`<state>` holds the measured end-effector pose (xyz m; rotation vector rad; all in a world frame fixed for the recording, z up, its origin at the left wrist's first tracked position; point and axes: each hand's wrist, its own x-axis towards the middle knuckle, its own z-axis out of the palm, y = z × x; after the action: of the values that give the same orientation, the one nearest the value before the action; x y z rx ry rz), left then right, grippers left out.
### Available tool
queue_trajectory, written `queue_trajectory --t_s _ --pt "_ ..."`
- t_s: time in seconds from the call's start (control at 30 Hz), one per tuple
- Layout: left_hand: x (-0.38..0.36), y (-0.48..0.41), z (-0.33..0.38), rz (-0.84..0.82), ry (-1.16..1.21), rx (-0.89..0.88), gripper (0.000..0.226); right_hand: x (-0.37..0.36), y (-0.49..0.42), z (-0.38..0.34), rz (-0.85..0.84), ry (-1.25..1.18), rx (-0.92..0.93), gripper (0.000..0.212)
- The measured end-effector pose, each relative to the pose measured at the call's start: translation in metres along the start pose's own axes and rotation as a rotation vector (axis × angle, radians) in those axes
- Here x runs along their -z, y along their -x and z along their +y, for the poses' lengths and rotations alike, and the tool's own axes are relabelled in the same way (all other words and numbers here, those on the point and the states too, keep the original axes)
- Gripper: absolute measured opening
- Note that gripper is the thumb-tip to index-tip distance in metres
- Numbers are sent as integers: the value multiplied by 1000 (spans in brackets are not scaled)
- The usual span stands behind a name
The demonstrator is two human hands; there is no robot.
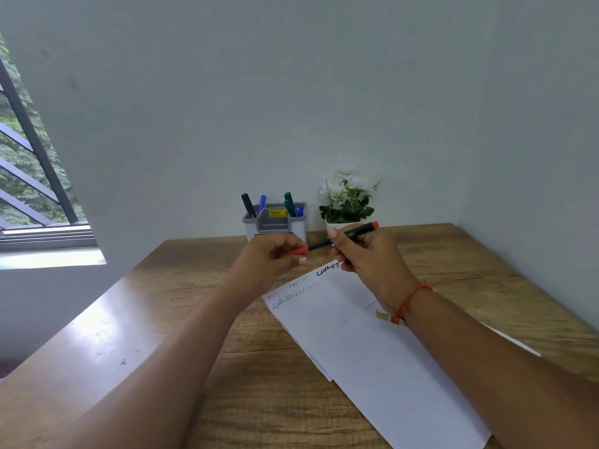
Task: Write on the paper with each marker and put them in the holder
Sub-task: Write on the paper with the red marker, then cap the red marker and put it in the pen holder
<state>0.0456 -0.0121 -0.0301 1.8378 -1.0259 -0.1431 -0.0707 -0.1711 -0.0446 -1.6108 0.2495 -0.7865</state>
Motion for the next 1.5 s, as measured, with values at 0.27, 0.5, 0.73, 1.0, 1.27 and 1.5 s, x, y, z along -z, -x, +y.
queue_trajectory --t_s 0.27,0.5,0.73,1.0,1.27,1.5 --pt "-7 2 7 -45 107 48 19 1 0 3 -177 -119 -112 13" --pt "-13 2 8 -62 187 56 18 6 -2 -1 -280 -139 -106 14" --pt "-19 2 7 11 234 57 16 4 -4 3 -259 -205 -177 16" --pt "-11 -4 5 380 244 -37 18 13 -16 2 42 -92 -144 31" --pt "11 -36 38 767 -9 -234 23 28 -19 8 112 434 113 33" --pt "14 -90 32 627 -264 -211 12 31 -21 9 109 582 147 38"
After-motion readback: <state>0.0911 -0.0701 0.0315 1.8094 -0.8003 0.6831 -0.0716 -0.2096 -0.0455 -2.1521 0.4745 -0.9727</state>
